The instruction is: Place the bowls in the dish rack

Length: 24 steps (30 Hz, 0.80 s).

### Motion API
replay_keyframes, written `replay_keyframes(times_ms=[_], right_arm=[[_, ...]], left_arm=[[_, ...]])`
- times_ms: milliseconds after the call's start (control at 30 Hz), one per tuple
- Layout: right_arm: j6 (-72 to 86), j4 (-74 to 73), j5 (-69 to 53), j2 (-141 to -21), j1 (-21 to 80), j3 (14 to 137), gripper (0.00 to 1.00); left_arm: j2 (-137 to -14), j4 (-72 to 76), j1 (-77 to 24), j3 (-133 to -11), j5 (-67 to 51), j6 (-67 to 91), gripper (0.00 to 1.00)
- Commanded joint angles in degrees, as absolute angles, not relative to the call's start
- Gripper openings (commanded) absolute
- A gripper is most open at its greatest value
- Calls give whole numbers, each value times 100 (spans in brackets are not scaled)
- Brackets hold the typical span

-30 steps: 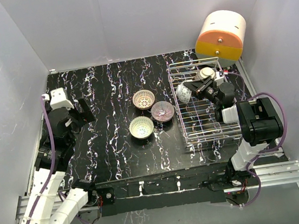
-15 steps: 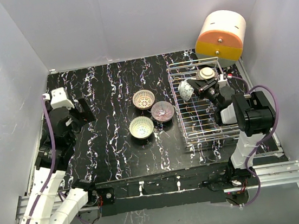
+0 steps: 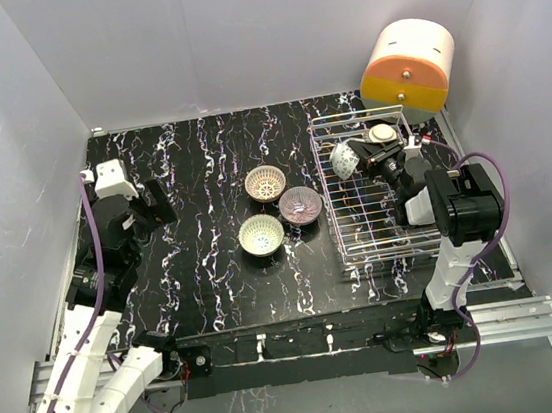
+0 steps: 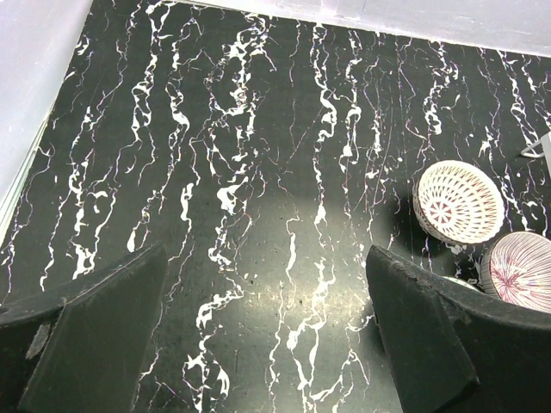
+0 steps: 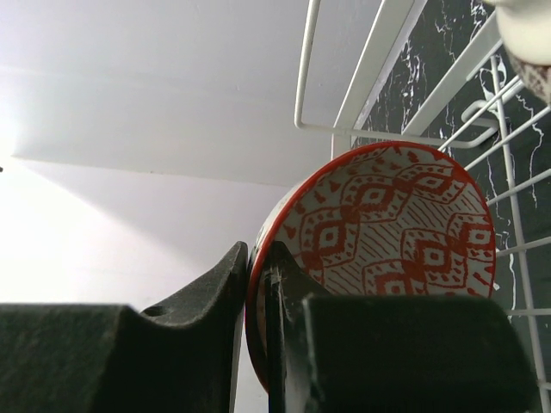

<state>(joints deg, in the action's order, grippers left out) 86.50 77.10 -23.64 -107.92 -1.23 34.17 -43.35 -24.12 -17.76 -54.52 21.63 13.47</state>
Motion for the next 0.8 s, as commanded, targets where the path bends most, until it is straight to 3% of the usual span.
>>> replay_keyframes(times_ms=[0, 767], right_arm=[[8447, 7239, -2159, -10679, -79, 3557, 17], [7100, 4257, -2009, -9330, -79, 3698, 25]], left_arm=[[-4256, -2364, -1793, -5651, 2231, 1270, 97], [-4081, -2387, -1793, -5512, 2184, 1369, 97]])
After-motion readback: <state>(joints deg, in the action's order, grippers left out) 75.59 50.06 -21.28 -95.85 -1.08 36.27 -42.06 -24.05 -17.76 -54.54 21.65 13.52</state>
